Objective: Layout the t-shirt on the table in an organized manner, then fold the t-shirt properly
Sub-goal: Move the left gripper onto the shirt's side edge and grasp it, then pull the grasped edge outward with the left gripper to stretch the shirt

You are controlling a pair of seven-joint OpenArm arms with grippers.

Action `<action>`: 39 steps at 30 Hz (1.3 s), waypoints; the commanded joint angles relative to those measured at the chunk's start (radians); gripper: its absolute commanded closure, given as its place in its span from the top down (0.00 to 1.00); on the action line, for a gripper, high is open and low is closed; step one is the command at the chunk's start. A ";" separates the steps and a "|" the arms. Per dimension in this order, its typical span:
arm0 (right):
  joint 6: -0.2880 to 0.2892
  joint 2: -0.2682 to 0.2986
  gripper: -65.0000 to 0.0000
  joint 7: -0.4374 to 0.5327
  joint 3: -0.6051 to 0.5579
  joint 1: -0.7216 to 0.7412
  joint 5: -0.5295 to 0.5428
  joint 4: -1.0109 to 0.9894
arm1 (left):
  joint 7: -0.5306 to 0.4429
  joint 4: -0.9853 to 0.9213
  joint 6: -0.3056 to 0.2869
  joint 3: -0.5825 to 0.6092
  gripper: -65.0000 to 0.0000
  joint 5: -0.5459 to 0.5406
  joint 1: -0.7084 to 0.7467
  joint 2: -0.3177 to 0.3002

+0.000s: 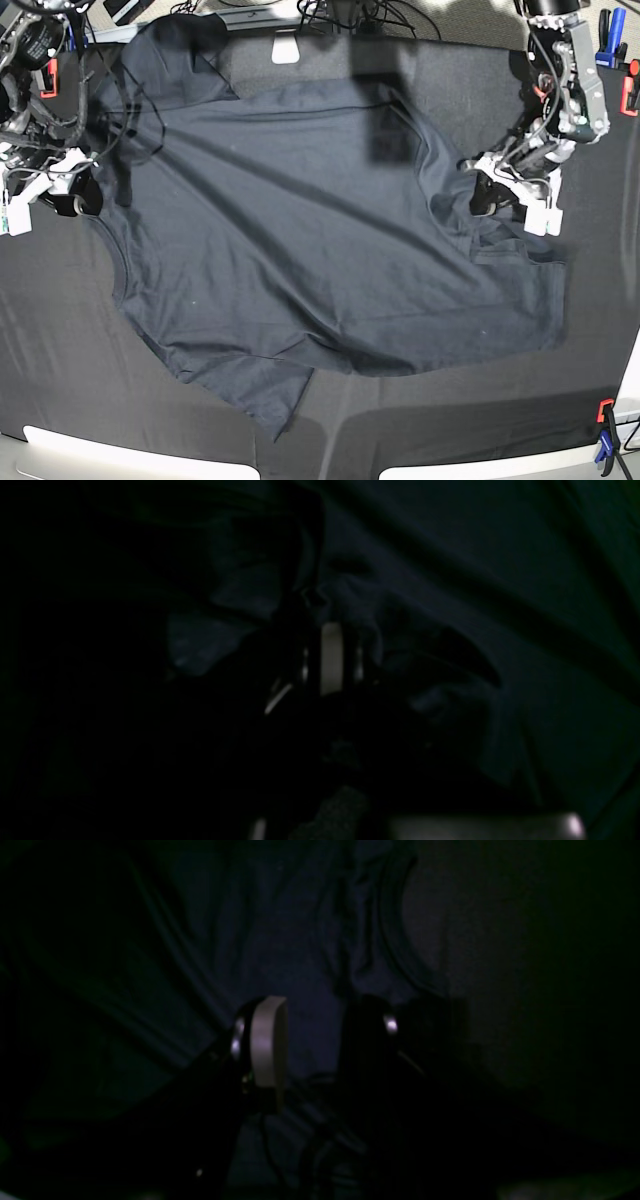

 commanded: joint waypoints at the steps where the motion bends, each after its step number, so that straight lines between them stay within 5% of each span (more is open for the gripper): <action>1: 0.020 0.017 0.36 0.010 0.004 0.006 0.024 0.020 | -0.028 0.018 -0.012 -0.006 0.00 -0.017 -0.013 -0.009; 13: 0.020 0.017 0.36 0.010 0.004 0.006 0.024 0.020 | 0.059 0.267 -0.011 -0.254 0.00 -0.167 0.214 -0.008; 24: 0.020 0.017 0.36 0.013 0.004 0.006 0.025 0.020 | 0.137 0.285 -0.011 -0.428 0.00 -0.264 0.470 -0.008; 31: 0.020 0.017 0.36 0.013 0.004 0.006 0.025 0.020 | 0.133 0.285 -0.011 -0.581 0.00 -0.271 0.493 -0.008; 39: 0.020 0.017 0.36 0.008 0.004 0.006 0.024 0.020 | 0.139 0.285 0.015 -0.595 0.00 -0.280 0.494 0.006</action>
